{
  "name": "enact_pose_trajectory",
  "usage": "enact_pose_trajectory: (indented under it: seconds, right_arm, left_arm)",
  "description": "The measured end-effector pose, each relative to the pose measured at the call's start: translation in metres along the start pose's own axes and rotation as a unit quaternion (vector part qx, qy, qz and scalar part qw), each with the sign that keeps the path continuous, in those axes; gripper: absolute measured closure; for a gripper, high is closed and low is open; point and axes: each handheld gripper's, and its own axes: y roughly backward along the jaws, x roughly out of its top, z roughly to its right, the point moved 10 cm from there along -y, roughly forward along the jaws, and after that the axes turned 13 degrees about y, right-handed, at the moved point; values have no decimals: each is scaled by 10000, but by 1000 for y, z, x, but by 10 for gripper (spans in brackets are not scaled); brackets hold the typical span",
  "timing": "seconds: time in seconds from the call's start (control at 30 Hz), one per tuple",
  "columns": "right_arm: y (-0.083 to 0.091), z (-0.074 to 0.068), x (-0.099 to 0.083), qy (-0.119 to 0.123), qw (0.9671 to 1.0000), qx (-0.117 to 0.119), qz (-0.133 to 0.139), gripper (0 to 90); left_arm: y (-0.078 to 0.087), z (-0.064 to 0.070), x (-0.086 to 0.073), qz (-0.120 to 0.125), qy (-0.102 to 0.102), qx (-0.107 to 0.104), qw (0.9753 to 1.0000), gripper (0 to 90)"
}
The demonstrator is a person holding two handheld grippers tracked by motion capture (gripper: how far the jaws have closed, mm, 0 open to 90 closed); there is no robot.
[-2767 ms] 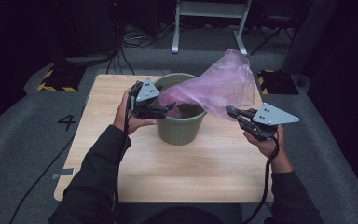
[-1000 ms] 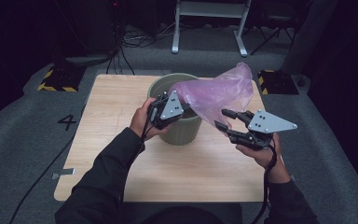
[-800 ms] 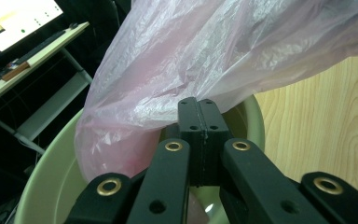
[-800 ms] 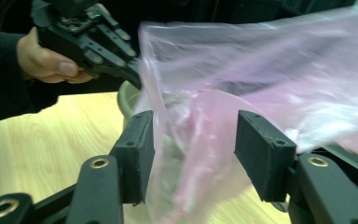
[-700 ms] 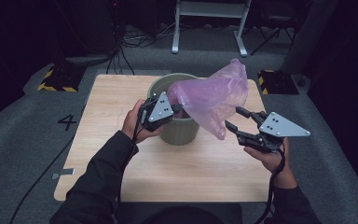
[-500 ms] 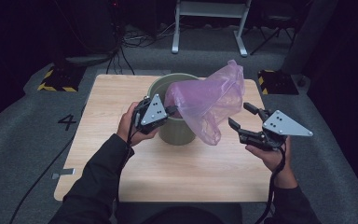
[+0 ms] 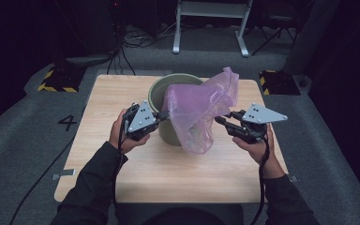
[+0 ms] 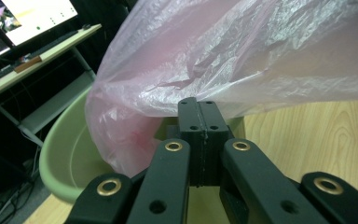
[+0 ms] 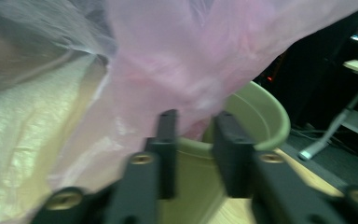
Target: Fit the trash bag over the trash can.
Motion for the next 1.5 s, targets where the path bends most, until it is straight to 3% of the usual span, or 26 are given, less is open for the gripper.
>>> enact_pose_trajectory:
  seconds: [0.07, 0.13, 0.2, 0.43, 0.47, 0.53, 0.63, 0.7, 0.73, 0.77, 0.87, 1.0, 1.1, 1.23, 1.27, 1.33, 1.37, 1.4, 1.5]
  right_arm:
    - [-2, -1, 2, 53, 10000, 13, 33, 822]
    - [-2, -3, 3, 68, 9999, 21, 89, 871]
    - [-2, -3, 4, 60, 9999, 36, 130, 897]
    - [0, -8, 3, 91, 9998, 68, 149, 850]
    - [1, -9, 3, 114, 9998, 81, 149, 868]
    - [4, -11, 2, 185, 9997, 109, 147, 900]
    - [5, -12, 2, 249, 9995, 129, 136, 900]
    - [4, -11, 1, 256, 9996, 86, 104, 900]
    - [4, -11, 1, 252, 9996, 94, 103, 900]
    - [4, -11, 0, 265, 9996, 89, 102, 900]
    - [3, -12, -2, 267, 9996, 75, 68, 900]
    - [2, -12, -2, 326, 9995, 19, 42, 900]
    - [0, -13, -1, 351, 9994, 18, 34, 900]
    - [-2, -16, -1, 395, 9992, 48, 23, 900]
    - [-2, -17, -1, 418, 9991, 52, 19, 900]
    - [-1, -19, -2, 428, 9990, 86, 21, 900]
    - [-1, -20, -2, 423, 9991, 90, 26, 900]
    - [0, -20, -3, 410, 9991, 109, 27, 900]
    - [1, -20, -5, 385, 9992, 110, 14, 900]
  left_arm:
    - [2, -1, -3, 24, 25, 19, 10000, 900]
    - [5, -2, -4, 118, 178, -13, 9998, 898]
    - [7, -4, -5, 135, 241, 12, 9996, 856]
    - [7, 0, -12, 42, 238, -11, 9997, 863]
    - [6, 1, -12, 44, 240, 0, 9997, 822]
    - [7, 4, -9, 52, 318, 60, 9995, 596]
    - [13, 19, -1, 95, 625, -212, 9978, 272]
    - [20, 36, 9, 265, 745, -525, 9955, 226]
    - [24, 45, 12, 260, 638, -646, 9955, 182]
    - [25, 51, 15, 302, 562, -629, 9960, 157]
    - [29, 75, 25, 355, 397, -793, 9954, 155]
    - [30, 96, 33, 335, 421, -855, 9949, 155]
    - [22, 104, 35, 277, 349, -703, 9965, 155]
    - [4, 99, 35, 175, 370, -238, 9989, 179]
    - [-1, 94, 34, 103, 303, 5, 9995, 252]
    - [-6, 87, 33, 73, 319, 201, 9993, 343]
    - [-6, 87, 33, 73, 319, 201, 9993, 427]
    - [-9, 77, 32, 76, 280, 418, 9987, 494]
    - [-8, 62, 29, 88, 494, 346, 9981, 697]
